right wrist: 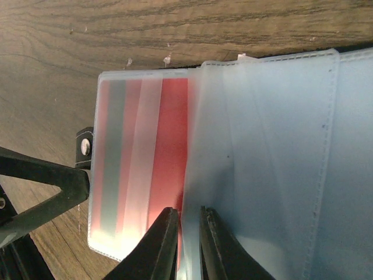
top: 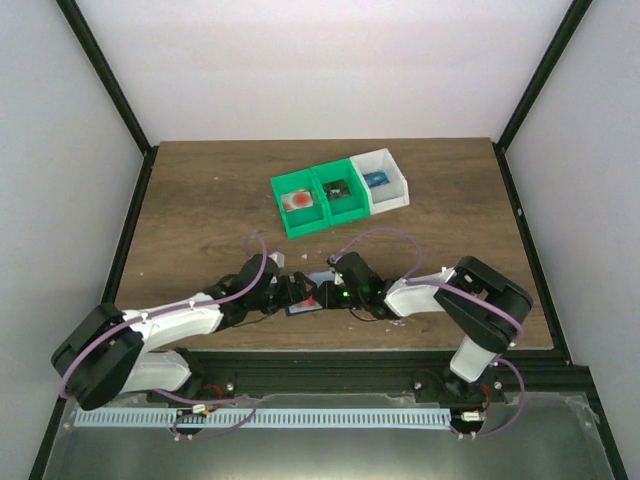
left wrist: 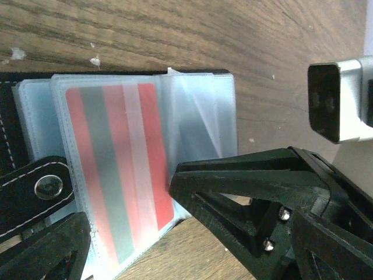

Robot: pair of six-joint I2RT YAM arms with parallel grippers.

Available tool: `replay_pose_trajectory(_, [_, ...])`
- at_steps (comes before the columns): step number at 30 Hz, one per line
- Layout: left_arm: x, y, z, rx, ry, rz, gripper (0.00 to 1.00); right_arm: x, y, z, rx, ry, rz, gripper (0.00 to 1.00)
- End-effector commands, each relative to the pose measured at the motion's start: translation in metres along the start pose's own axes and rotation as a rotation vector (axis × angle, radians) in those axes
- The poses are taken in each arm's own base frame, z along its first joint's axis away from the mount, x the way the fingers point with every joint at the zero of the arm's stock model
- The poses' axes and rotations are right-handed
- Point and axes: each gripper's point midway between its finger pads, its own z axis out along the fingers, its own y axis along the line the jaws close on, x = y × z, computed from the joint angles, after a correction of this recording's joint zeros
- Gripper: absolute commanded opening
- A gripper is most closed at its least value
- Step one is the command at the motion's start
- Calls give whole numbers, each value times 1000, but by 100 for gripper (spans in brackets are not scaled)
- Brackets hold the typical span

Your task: Take the credit cards out of the card holder

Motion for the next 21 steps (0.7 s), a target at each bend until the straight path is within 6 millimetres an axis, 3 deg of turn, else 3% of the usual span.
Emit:
replay_pose_trajectory(1, [4, 1, 2, -10, 20, 3, 96, 41, -23, 2, 83, 124, 11, 13])
replay_pose_trajectory(15, [4, 1, 15, -1, 36, 8, 96, 40, -23, 2, 85, 124, 8, 14])
replay_pose_trajectory(21, [2, -4, 10, 31, 12, 12, 96, 42, -23, 5, 78, 132, 11, 14])
